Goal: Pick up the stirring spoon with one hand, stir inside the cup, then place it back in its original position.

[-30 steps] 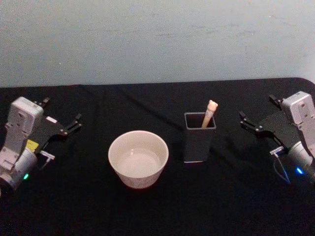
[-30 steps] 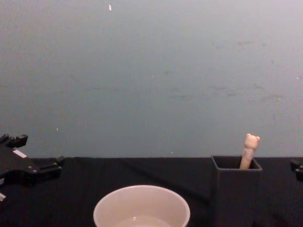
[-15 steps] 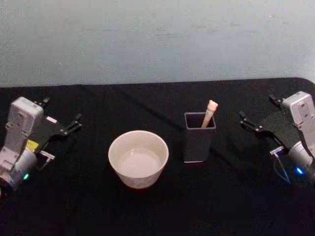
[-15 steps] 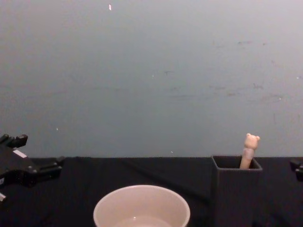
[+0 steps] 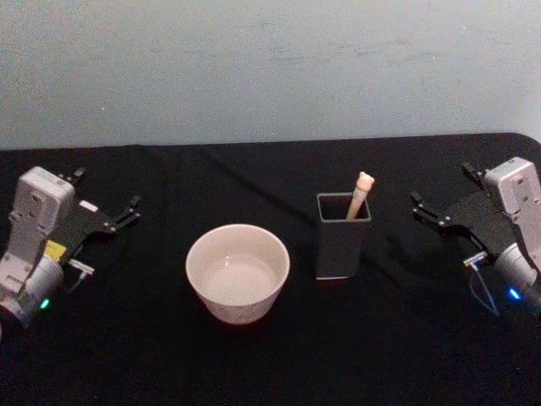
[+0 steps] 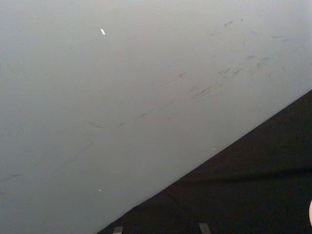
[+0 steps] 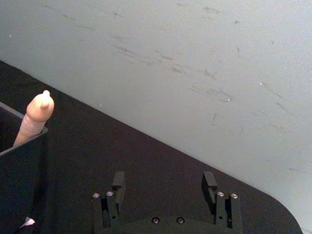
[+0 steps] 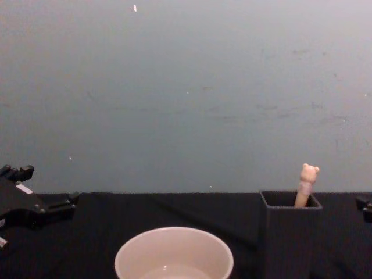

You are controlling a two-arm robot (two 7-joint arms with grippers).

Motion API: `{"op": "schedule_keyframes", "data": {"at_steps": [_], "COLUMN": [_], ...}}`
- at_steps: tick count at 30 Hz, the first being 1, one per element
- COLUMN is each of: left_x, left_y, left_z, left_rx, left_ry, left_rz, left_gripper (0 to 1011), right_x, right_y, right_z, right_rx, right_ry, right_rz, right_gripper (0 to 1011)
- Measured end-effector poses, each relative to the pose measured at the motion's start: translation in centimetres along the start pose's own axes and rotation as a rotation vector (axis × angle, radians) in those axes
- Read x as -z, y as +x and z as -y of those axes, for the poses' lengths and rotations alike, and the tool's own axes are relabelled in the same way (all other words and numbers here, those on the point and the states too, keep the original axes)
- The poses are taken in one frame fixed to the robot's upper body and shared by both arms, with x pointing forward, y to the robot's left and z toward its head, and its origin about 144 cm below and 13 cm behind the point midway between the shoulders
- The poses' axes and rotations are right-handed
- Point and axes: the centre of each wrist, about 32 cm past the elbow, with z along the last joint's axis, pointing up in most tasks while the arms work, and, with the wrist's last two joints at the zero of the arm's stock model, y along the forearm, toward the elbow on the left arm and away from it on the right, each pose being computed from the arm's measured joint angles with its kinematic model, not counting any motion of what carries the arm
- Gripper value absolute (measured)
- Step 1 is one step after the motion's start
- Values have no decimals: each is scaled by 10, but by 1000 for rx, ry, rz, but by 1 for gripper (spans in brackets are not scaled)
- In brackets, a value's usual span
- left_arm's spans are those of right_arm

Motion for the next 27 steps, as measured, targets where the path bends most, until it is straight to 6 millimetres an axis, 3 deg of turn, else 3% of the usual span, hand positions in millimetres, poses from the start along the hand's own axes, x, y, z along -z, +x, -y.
{"op": "schedule_keyframes", "data": {"at_steps": [27], "left_x": [0], "left_y": [0], "left_z": [0], "left_rx": [0], "left_ry": [0], "left_rz": [0], "left_gripper": [1001], "right_x": [-4], "right_y": [6], "right_z": [9], "right_rx": [-28], "right_ry": [7], "right_rz": [-43], "right_gripper": [1002]}}
